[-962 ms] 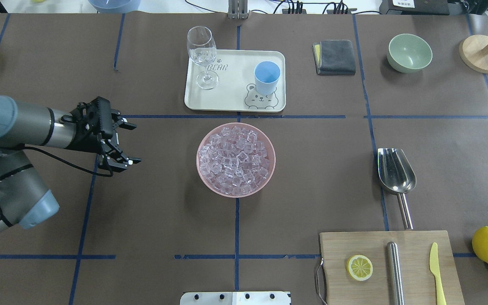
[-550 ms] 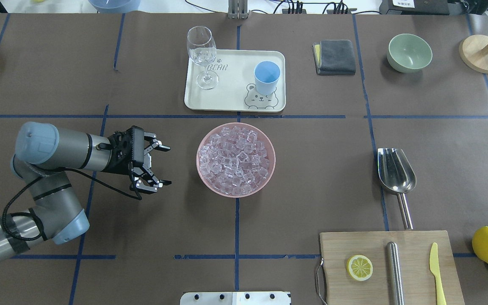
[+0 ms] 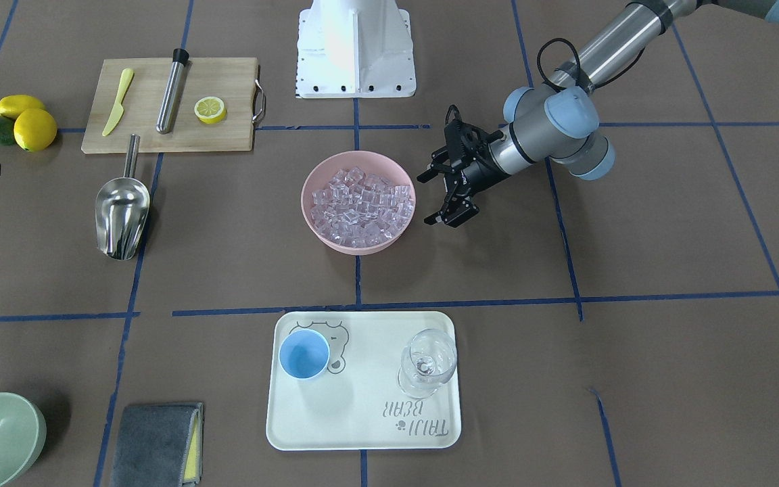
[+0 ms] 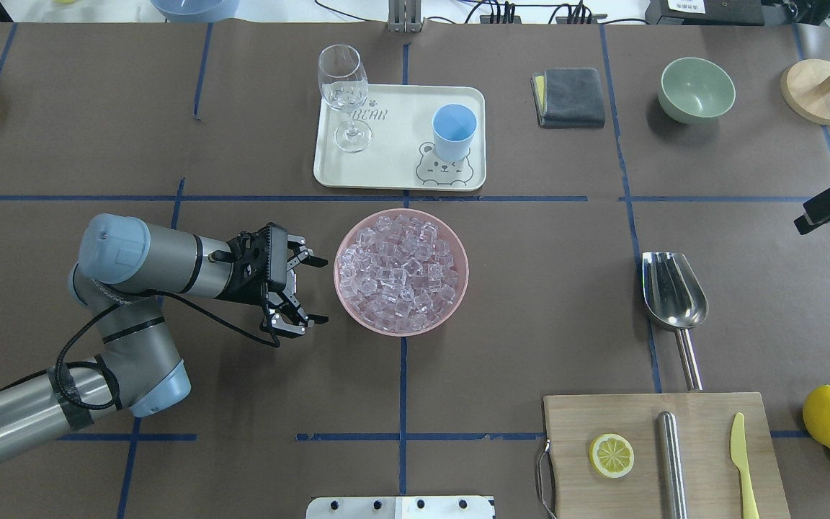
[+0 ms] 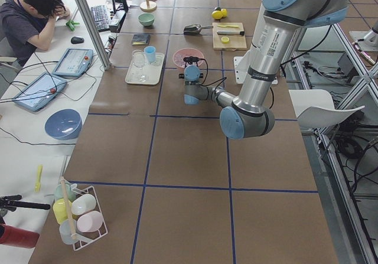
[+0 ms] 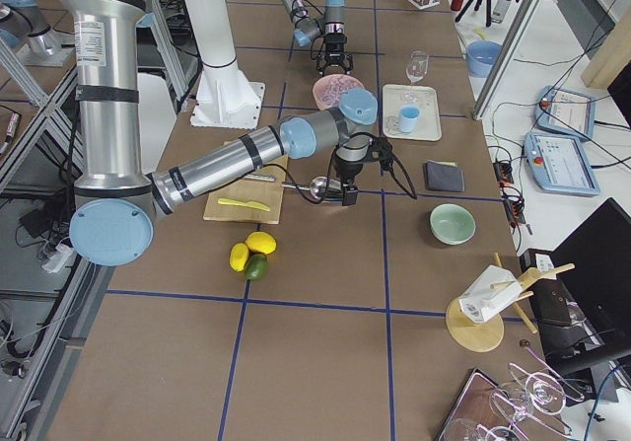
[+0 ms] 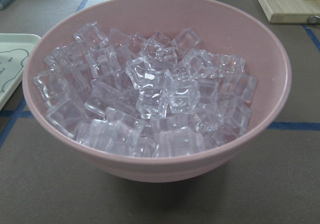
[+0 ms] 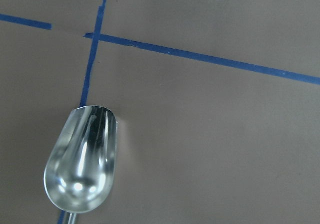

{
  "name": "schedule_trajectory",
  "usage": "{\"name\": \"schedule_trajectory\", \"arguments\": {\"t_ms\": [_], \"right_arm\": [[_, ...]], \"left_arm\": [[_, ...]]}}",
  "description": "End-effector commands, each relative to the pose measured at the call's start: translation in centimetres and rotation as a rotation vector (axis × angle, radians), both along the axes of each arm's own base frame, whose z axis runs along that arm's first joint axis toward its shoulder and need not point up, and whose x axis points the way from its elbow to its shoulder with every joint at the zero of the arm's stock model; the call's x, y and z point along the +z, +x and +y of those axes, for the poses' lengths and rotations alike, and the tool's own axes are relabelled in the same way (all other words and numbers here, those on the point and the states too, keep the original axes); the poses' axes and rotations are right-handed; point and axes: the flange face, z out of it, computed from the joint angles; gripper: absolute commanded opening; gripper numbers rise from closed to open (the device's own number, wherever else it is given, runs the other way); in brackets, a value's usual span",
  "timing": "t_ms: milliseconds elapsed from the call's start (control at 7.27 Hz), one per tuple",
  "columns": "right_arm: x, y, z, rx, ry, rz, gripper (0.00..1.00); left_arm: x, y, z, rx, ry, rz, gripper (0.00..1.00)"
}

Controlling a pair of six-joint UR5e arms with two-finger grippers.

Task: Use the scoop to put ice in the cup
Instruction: 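Move the right gripper to the metal scoop handle and grasp it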

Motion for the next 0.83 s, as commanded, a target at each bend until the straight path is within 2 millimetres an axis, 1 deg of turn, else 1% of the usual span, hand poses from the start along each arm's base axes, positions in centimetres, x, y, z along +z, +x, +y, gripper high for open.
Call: {"name": "schedule_trajectory", "arguments": {"t_ms": [0, 138, 275, 412, 550, 688], "right_arm": [[-4.4, -5.3, 2.3, 0.076, 0.0, -0.006, 1.0], [-4.8, -7.7, 3.5, 0.135, 0.005, -0.054, 1.0], [-3.4, -9.6, 6.0, 0.132, -0.025, -0.075, 1.0], [-2.0, -11.2, 8.1, 0.128, -0.03, -0.054, 1.0], [-1.0, -12.9, 9.7, 0.121, -0.048, -0.023, 1.0], [-0.8, -14.3, 11.0, 0.141, -0.09, -0.024, 1.0]], "left_arm": [[0.0, 0.3, -0.1, 0.0, -0.011, -0.003, 1.0], [0.0, 0.3, -0.1, 0.0, -0.011, -0.003, 1.0], [0.0, 0.3, -0.1, 0.0, -0.011, -0.003, 1.0], [0.0, 0.3, -0.1, 0.0, -0.011, -0.003, 1.0], [0.0, 0.3, -0.1, 0.0, -0.011, -0.003, 1.0], [0.0, 0.3, -0.1, 0.0, -0.011, -0.003, 1.0]]}}
